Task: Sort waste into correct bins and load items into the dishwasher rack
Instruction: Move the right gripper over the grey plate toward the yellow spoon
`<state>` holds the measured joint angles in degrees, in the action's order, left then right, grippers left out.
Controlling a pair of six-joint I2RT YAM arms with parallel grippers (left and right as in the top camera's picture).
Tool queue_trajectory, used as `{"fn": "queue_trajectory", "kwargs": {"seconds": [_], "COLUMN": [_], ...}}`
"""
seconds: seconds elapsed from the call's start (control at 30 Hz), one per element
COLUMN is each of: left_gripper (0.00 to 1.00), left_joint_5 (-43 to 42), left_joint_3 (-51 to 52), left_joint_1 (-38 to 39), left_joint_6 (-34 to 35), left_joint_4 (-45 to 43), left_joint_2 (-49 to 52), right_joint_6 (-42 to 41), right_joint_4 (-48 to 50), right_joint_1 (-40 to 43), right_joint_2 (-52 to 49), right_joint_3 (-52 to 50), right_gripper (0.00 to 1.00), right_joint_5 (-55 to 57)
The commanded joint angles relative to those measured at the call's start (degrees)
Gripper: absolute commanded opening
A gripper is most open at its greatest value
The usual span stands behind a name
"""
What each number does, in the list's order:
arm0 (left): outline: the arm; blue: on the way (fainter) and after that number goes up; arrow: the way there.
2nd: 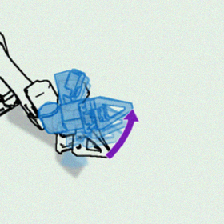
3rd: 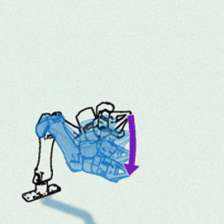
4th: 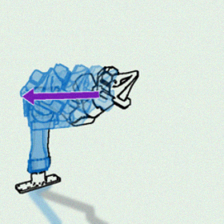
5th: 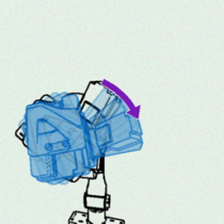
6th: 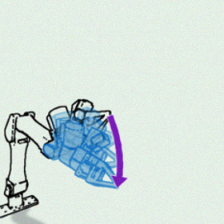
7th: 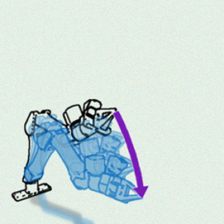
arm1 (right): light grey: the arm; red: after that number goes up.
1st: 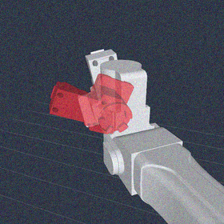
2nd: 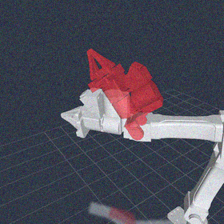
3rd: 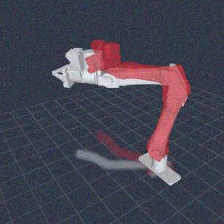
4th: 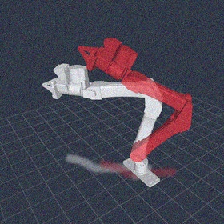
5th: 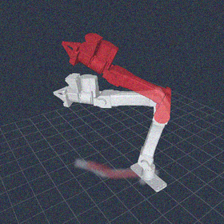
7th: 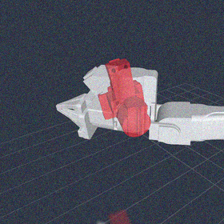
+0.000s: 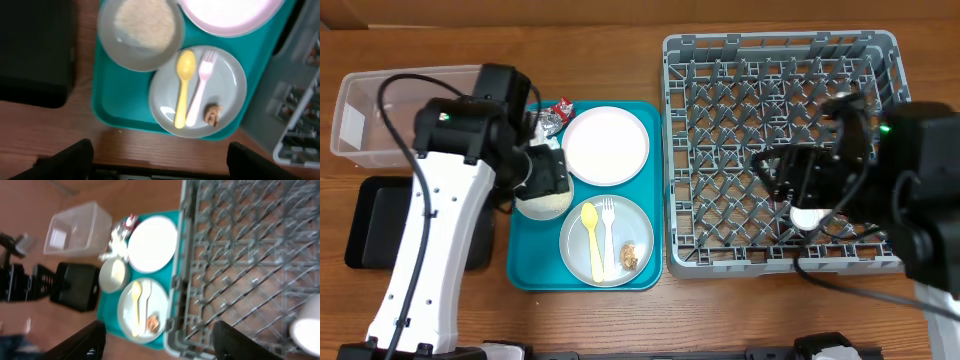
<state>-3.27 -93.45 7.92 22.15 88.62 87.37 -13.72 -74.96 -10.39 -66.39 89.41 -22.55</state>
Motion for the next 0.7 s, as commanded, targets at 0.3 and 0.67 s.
{"fn": "queue_trajectory", "kwargs": {"seconds": [0.3, 0.67], "left_gripper": [1.00, 1.00], "left_joint_5": [5.2, 8.8], "left_joint_3": [-15.0, -15.0], "left_joint_1": [-10.4, -10.4], "left_joint_6": [4.3, 4.3], "left_joint_4": [2.2, 2.7], "left_joint_2": [-12.1, -14.3], "right_joint_6": [-15.9, -20.8], "right_joint_4": [8.0, 20.0], "right_joint_1": [-30.2, -45.4], "right_joint_2": [-21.2, -41.0], "right_joint_3": [-0.3, -0.3], "right_gripper": [0.69, 0.66], "right_joint_5": [17.9, 23.8]}}
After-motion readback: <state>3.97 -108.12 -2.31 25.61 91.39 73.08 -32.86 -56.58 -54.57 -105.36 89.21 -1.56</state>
